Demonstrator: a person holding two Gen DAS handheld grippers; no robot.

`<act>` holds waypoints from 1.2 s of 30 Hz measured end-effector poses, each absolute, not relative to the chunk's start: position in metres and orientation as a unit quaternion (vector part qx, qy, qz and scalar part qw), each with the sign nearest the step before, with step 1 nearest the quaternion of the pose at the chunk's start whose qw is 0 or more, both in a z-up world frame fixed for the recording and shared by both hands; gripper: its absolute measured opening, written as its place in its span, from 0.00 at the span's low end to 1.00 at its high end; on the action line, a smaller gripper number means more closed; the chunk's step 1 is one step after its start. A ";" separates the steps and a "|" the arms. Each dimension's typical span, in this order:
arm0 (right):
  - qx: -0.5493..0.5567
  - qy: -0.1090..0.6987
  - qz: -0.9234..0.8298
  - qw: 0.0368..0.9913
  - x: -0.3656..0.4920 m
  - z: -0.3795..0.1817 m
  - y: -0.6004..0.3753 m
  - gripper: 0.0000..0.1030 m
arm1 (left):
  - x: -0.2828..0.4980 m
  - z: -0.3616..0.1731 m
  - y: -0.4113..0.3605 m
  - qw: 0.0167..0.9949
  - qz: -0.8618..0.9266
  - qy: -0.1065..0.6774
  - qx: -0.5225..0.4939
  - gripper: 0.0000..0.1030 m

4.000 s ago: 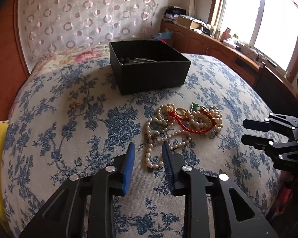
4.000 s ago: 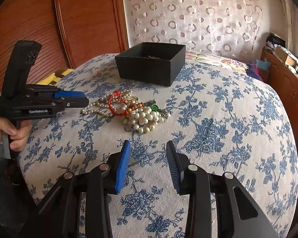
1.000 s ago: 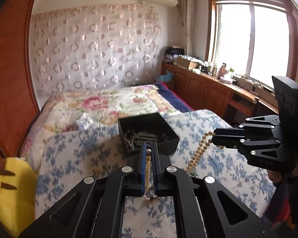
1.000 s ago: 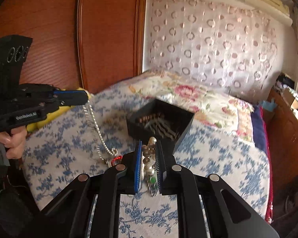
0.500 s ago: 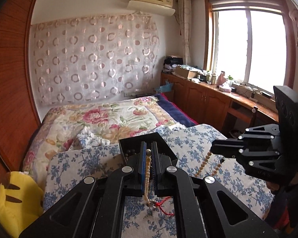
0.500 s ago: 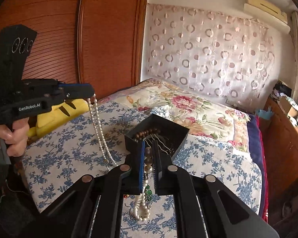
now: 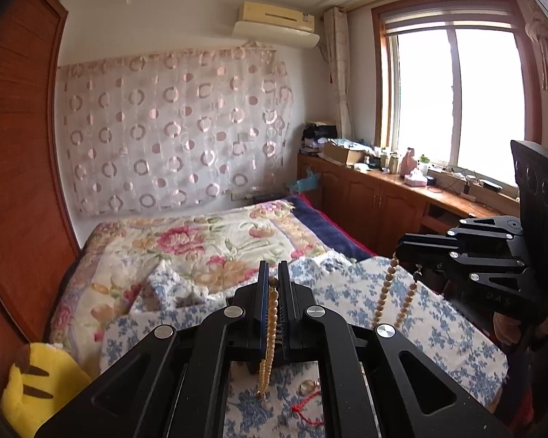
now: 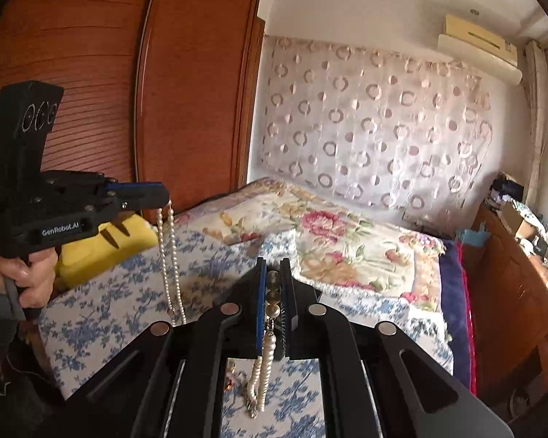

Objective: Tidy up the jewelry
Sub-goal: 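Carry the pearl strand into the box with the left tool while the right tool carries the bead necklace in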

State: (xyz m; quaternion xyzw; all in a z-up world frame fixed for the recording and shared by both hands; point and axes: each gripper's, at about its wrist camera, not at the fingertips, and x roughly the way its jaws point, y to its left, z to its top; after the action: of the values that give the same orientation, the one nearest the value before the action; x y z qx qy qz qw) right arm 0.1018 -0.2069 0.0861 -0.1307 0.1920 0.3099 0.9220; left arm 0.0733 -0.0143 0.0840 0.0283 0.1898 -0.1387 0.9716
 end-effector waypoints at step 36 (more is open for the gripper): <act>-0.106 0.185 0.287 0.934 0.217 0.119 -0.179 0.08 | 0.184 0.097 -0.020 0.967 -0.143 0.210 -0.010 0.04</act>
State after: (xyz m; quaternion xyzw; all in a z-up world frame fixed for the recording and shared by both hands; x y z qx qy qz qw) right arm 0.2167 -0.1793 0.1194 -0.1059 0.1852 0.2874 0.9337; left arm 0.1838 -0.0204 0.0970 -0.0102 0.2105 -0.1434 0.9670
